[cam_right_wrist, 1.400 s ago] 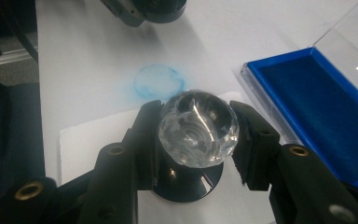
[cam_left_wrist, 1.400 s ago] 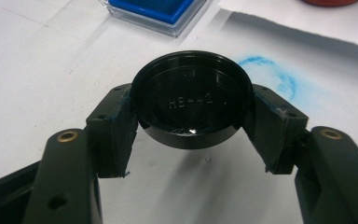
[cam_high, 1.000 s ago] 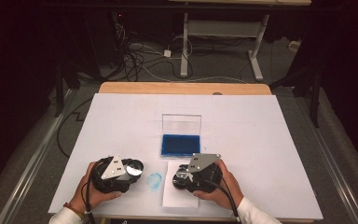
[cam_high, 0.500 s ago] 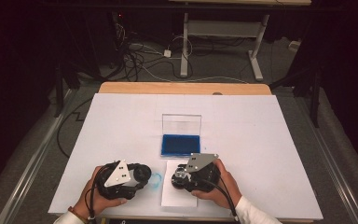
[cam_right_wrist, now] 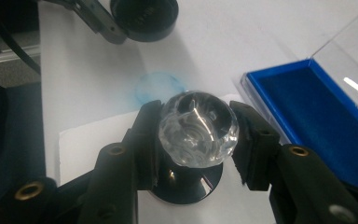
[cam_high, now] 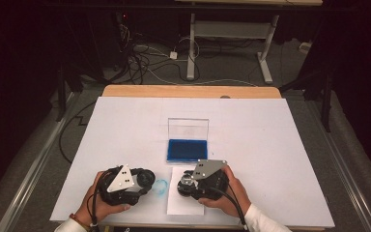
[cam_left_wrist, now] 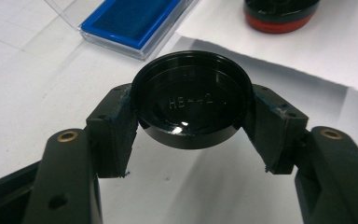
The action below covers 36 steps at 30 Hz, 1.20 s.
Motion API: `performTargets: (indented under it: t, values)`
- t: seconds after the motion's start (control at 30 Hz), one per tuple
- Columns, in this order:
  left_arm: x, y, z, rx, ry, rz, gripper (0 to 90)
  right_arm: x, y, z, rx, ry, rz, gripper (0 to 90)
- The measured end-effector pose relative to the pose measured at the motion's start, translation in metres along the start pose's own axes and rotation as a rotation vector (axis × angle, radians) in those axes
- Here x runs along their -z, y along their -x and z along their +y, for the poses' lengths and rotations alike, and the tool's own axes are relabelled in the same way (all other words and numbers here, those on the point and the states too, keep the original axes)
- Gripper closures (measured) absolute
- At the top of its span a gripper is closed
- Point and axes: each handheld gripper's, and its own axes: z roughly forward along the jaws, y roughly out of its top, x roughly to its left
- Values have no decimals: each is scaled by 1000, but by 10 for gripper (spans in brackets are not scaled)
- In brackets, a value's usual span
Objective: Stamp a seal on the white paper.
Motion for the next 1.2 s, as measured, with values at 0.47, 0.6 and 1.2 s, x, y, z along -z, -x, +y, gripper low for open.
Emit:
performTargets:
  t: [0.47,0.6,1.2]
  values:
    - [2,-3,-2,2,-7,12,363,2,-3,3,27,1,-38,570]
    - [2,-3,-2,1,-7,11,362,4,-2,5,3,21,-14,570]
    - [0,-2,-2,3,-10,7,362,1,-1,3,12,-7,-18,570]
